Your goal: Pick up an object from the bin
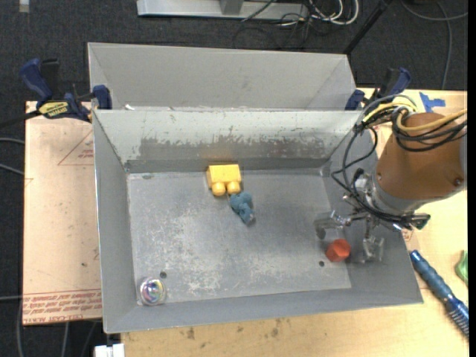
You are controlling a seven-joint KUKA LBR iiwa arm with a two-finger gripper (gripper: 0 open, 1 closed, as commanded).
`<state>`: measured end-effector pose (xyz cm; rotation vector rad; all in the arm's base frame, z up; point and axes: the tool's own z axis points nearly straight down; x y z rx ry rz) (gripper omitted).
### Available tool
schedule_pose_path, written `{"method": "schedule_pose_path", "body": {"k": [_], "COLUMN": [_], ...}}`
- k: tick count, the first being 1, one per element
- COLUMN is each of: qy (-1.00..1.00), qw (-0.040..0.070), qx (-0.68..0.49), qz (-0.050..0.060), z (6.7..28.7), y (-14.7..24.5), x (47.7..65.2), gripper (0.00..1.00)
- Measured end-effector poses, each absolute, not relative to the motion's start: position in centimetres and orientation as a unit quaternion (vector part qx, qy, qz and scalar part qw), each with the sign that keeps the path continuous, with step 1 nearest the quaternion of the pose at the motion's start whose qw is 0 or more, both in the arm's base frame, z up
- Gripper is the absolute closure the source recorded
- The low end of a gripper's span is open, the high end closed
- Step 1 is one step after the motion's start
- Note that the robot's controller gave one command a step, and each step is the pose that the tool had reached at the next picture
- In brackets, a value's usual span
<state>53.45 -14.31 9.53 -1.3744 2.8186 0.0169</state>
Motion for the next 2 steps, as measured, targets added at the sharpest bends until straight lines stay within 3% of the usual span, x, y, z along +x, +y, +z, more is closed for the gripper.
{"method": "schedule_pose_path", "body": {"k": [1, 2], "qy": [0.899, 0.898], "qw": [0.003, 0.006], "qx": [-0.438, -0.441], "qz": [0.003, -0.003], "z": [9.6, 25.1], "y": [-14.5, -13.0], "x": [53.5, 56.2], "gripper": [1.0, 1.0]}}
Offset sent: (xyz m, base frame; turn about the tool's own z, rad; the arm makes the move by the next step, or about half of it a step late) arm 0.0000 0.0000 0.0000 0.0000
